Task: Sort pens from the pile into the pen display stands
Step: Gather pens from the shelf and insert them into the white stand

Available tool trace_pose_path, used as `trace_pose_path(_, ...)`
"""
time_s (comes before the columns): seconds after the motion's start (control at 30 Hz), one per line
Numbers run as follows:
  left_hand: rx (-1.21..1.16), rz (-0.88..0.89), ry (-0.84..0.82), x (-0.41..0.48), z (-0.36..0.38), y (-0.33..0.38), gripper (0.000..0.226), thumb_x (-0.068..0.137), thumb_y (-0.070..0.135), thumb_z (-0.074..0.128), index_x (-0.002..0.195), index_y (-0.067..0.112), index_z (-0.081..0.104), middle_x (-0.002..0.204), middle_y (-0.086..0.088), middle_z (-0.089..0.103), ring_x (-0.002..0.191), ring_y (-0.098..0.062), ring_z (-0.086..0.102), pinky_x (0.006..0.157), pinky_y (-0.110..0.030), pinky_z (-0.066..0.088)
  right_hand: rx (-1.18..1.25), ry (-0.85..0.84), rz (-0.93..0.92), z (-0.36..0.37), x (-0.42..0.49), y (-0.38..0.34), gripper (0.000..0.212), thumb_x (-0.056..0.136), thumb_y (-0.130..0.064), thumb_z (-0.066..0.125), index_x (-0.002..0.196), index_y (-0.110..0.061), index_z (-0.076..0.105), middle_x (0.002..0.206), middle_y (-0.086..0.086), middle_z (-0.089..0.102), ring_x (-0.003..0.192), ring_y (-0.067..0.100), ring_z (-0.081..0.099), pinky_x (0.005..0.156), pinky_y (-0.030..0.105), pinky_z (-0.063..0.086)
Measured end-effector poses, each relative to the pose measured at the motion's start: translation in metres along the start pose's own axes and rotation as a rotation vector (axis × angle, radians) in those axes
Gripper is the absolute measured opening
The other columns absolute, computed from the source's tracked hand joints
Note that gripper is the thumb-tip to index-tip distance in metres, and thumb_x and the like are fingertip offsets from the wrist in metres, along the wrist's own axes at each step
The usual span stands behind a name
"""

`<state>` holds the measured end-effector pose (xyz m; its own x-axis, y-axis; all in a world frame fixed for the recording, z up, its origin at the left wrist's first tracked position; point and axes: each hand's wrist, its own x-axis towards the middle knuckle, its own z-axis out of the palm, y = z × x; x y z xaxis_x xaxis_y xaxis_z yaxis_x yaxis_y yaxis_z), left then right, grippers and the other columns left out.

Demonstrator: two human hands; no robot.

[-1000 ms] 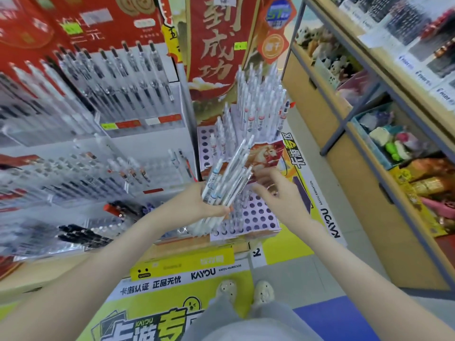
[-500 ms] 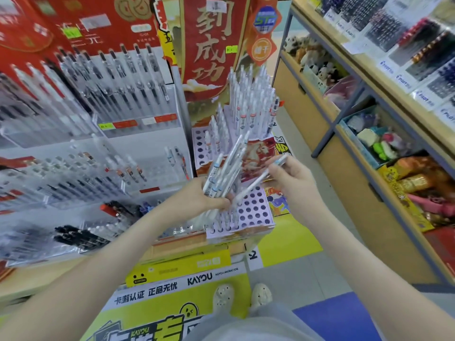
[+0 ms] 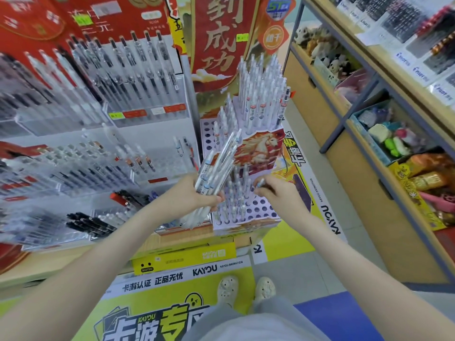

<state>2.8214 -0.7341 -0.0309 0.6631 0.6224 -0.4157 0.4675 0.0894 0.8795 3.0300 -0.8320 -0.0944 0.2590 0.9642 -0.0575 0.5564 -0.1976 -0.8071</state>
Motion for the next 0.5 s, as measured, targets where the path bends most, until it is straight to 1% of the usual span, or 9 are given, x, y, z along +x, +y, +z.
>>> trace_pose_path(0.03,-0.005,0.0,0.005,0.001,0.0,-0.002,0.023,0.084,0.0,0.069,0.101,0.013,0.062,0.081,0.003,0.073,0.08,-0.008,0.071,0.068,-0.017,0.055,-0.039,-0.031,-0.006,0.003,0.002,0.001,0.005,0.091,-0.007,0.058,0.092,-0.002,0.061,0.075,0.013,0.062,0.056,0.006,0.044,0.055,0.015,0.034)
trace_pose_path(0.1,-0.001,0.002,-0.004,0.002,-0.001,-0.005,0.024,0.084,0.002,0.07,0.102,0.014,0.063,0.086,0.001,0.074,0.082,-0.012,0.071,0.073,-0.022,0.057,-0.091,-0.079,0.02,0.009,0.004,0.005,0.015,0.093,-0.009,0.056,0.107,-0.006,0.058,0.076,-0.002,0.06,0.061,0.001,0.049,0.059,0.014,0.037)
trace_pose_path(0.13,0.008,0.008,-0.011,0.002,-0.001,-0.006,0.023,0.084,0.003,0.07,0.102,0.016,0.063,0.086,0.001,0.074,0.081,-0.012,0.07,0.074,-0.024,0.057,-0.075,-0.084,0.047,0.012,0.004,0.007,0.017,0.094,-0.01,0.055,0.11,-0.009,0.054,0.077,-0.01,0.058,0.066,0.001,0.054,0.062,0.018,0.041)
trace_pose_path(0.2,0.024,0.013,-0.014,0.003,0.0,-0.008,0.023,0.084,0.004,0.071,0.1,0.018,0.063,0.086,0.001,0.074,0.08,-0.015,0.07,0.076,-0.027,0.057,-0.04,-0.071,0.1,0.018,0.004,0.01,0.013,0.094,-0.012,0.055,0.103,-0.016,0.047,0.076,-0.02,0.057,0.075,0.013,0.062,0.069,0.034,0.049)
trace_pose_path(0.27,0.032,0.0,-0.013,0.003,-0.001,-0.01,0.02,0.084,0.005,0.071,0.099,0.016,0.065,0.09,-0.003,0.074,0.081,-0.019,0.069,0.082,-0.033,0.058,-0.068,-0.07,0.121,0.023,0.004,0.011,0.012,0.095,-0.014,0.055,0.095,-0.018,0.043,0.078,-0.014,0.061,0.081,0.025,0.063,0.071,0.041,0.051)
trace_pose_path(0.33,0.062,-0.014,-0.026,0.003,-0.001,-0.012,0.015,0.084,0.007,0.071,0.097,0.015,0.067,0.093,-0.009,0.074,0.083,-0.021,0.069,0.088,-0.037,0.056,-0.134,-0.097,0.125,0.025,0.006,0.011,0.012,0.095,-0.017,0.055,0.091,-0.016,0.044,0.087,0.0,0.068,0.082,0.028,0.063,0.071,0.043,0.052)
trace_pose_path(0.37,0.069,-0.019,-0.036,0.003,-0.001,-0.012,0.014,0.084,0.007,0.071,0.096,0.014,0.068,0.094,-0.01,0.074,0.084,-0.021,0.07,0.089,-0.038,0.055,-0.163,-0.108,0.132,0.025,0.006,0.011,0.013,0.094,-0.019,0.056,0.091,-0.016,0.044,0.09,0.002,0.068,0.081,0.028,0.062,0.071,0.043,0.051)
trace_pose_path(0.43,0.074,-0.022,-0.059,0.003,-0.001,-0.012,0.014,0.085,0.007,0.071,0.096,0.014,0.067,0.094,-0.009,0.074,0.083,-0.021,0.069,0.088,-0.038,0.056,-0.186,-0.097,0.135,0.02,0.006,0.009,0.019,0.091,-0.026,0.062,0.096,-0.018,0.045,0.091,-0.003,0.061,0.082,0.021,0.058,0.071,0.038,0.05)
trace_pose_path(0.5,0.102,-0.02,-0.085,0.002,-0.001,-0.011,0.012,0.085,0.009,0.071,0.096,0.013,0.067,0.095,-0.012,0.073,0.084,-0.024,0.07,0.086,-0.036,0.056,-0.097,0.001,0.09,0.01,0.005,0.001,0.027,0.087,-0.03,0.067,0.103,-0.021,0.048,0.092,-0.007,0.053,0.085,0.01,0.051,0.072,0.023,0.043)
